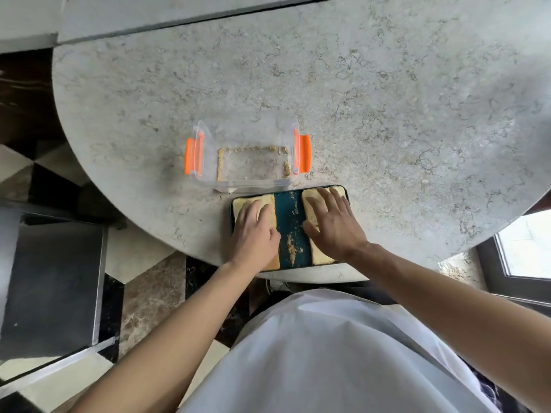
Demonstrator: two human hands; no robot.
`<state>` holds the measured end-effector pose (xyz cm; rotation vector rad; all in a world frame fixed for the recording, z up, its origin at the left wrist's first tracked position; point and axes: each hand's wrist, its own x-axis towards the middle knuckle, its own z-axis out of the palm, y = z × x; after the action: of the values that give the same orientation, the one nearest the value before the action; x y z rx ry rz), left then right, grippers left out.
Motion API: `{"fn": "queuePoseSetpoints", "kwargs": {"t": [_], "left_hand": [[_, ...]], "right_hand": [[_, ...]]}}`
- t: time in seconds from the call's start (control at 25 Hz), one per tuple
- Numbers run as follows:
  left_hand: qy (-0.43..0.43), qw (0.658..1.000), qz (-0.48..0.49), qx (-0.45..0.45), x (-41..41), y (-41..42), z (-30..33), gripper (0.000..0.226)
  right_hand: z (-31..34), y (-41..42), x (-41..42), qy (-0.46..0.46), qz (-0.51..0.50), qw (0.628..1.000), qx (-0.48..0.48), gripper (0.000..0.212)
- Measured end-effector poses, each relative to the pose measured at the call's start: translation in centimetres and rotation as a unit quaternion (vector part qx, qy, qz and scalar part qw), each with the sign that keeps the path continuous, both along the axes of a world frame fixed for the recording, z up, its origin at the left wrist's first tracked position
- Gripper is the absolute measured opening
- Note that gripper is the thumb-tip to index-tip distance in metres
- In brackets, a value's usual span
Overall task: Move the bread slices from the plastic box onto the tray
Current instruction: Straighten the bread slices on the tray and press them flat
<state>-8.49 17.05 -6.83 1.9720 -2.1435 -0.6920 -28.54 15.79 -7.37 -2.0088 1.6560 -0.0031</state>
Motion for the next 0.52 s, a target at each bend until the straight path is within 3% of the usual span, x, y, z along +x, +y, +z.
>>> {"fn": "queuePoseSetpoints", "kwargs": {"t": [0.2,0.52], "left_hand": [[-0.091,0.993,-0.065,0.045,1.8,-1.0,-1.0,0.069],[-0.137,0.985,-0.091,0.056,1.8,-0.3,-1.6,0.064]], "right_hand": [[-2.2,0.3,0.7,0.075,0.025,0.997,0.000,0.072],[-3.3,1.7,1.2,0.114,-0.022,0.993,-0.010,0.072]]}}
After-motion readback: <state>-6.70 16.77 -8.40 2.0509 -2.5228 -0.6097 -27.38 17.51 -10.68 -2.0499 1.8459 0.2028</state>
